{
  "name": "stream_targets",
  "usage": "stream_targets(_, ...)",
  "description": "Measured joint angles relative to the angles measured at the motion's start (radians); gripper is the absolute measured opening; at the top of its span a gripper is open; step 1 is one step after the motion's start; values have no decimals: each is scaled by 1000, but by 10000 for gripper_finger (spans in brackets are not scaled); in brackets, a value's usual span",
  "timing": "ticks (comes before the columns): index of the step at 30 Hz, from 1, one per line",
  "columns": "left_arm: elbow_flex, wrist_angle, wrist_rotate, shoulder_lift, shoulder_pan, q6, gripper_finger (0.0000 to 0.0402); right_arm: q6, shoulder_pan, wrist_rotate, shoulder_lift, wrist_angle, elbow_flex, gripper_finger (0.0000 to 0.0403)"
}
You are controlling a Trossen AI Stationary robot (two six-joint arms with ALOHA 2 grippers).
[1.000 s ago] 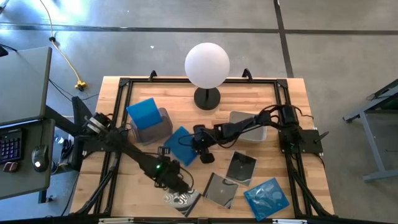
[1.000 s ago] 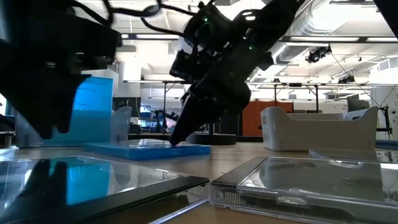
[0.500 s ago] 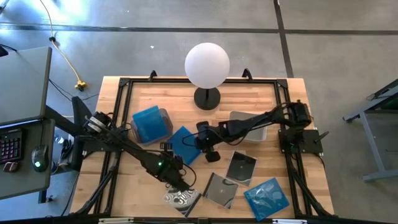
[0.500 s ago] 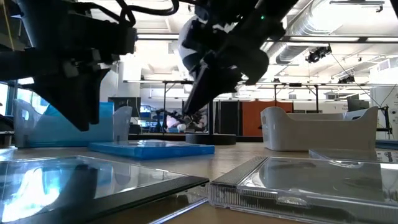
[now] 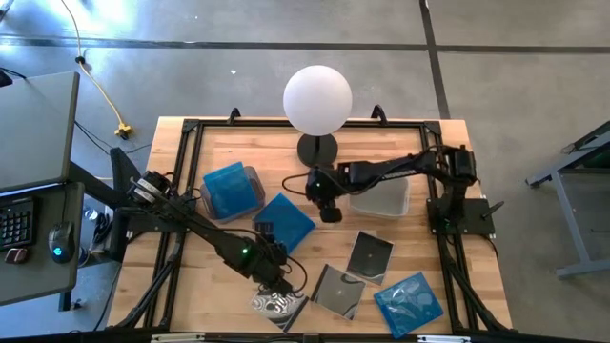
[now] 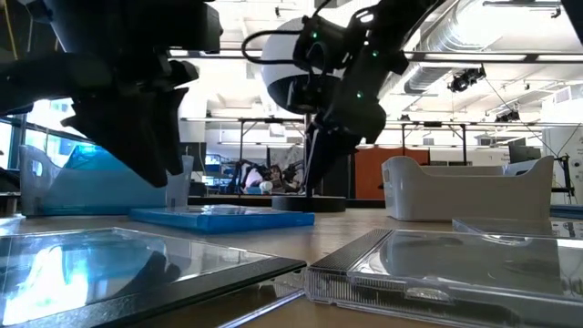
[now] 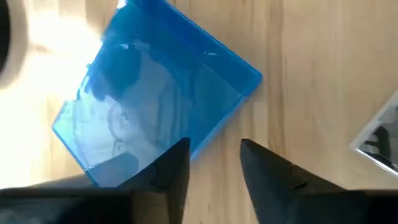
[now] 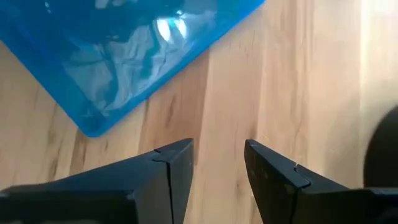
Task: Pick & place jewel cases by type
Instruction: Put the left blue cd case into the black bin
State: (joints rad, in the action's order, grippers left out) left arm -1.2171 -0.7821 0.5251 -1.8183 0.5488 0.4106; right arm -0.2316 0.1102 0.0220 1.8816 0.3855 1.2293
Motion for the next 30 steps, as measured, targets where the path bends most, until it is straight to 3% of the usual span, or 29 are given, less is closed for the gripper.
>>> stream_targets(6, 0, 96, 42, 0, 0, -89, 211, 3, 50, 107, 1, 3, 0, 138)
stream_targets(10, 0, 164, 30, -27, 1, -157, 236, 3, 72, 126, 17, 9, 0, 138)
stream_targets(15, 0, 152, 15, -91, 1, -173, 237, -47, 75, 94, 46, 12, 0, 138)
stream_targets(20, 0, 154, 114, -132, 2, -179, 236, -147, 73, 59, 85, -4, -2, 138)
stream_targets(26, -2, 154, 117, -140, -18, -187, 236, -154, 90, 203, 133, -64, 2, 138)
stream_targets(30, -1, 157, 135, -142, -46, -204, 236, -155, 78, 220, 177, -113, 4, 138)
